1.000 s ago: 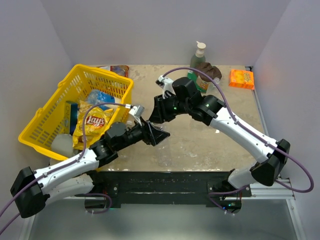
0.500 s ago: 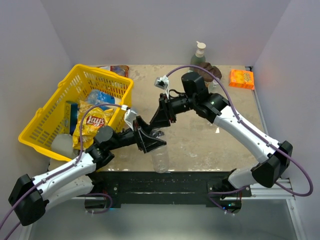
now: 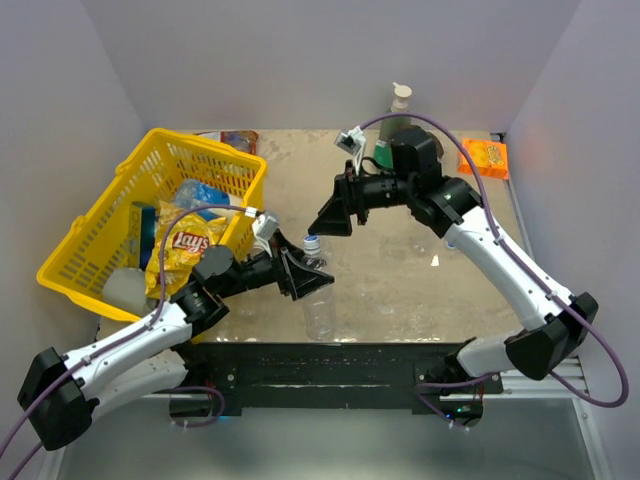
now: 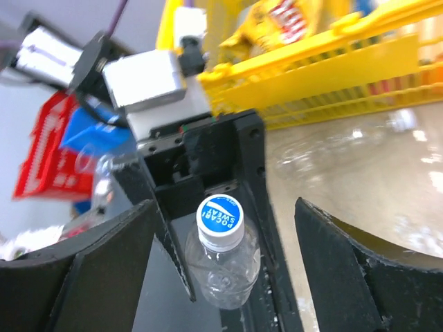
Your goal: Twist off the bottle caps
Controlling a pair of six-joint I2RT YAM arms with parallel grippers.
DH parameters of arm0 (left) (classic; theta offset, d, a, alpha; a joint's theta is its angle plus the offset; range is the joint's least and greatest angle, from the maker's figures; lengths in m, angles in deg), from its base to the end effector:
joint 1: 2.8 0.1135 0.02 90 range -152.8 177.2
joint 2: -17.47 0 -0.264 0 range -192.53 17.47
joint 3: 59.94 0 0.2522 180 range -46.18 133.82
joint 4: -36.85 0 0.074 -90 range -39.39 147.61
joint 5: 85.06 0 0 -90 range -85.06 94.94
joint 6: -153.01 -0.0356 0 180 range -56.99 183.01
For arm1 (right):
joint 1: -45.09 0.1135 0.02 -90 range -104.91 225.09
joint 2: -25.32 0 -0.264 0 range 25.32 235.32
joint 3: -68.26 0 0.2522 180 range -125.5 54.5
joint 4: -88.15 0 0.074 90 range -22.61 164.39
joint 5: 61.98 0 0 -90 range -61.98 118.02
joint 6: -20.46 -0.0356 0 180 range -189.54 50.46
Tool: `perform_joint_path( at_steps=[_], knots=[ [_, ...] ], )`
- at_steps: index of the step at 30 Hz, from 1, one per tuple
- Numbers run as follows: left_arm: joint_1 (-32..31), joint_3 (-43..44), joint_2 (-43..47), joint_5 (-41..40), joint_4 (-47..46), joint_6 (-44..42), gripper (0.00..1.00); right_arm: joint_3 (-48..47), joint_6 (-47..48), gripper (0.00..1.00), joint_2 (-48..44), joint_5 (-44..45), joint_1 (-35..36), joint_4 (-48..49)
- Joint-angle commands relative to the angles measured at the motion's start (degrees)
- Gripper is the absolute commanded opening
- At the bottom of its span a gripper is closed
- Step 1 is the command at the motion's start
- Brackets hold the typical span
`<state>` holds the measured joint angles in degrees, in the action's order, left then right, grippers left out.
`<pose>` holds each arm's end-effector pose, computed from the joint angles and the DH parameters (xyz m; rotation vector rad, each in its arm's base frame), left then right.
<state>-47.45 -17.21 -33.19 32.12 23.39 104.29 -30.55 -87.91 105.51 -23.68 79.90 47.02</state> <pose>0.1363 -0.1575 0.2931 0.4843 1.6249 -1.5198 0.2326 0.1958 0.4174 -0.9274 1.8884 1.4657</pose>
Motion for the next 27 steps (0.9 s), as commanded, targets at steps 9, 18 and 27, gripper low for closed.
perform_joint_path(
  at_steps=[9,18,27],
  knots=[
    [-0.53,4.25,-1.55,-17.42,10.26,2.93,0.20,-7.93,-6.85,0.65,-2.75,33.23,2.45,-13.76],
    [-1.59,4.34,-3.05,-18.65,8.94,4.60,0.20,-4.24,-11.16,0.43,-2.58,35.36,8.61,-9.63],
    [-1.85,4.69,-3.22,-19.09,9.21,4.51,0.19,-3.72,-11.16,0.39,-1.17,35.36,9.93,-10.33]
  ],
)
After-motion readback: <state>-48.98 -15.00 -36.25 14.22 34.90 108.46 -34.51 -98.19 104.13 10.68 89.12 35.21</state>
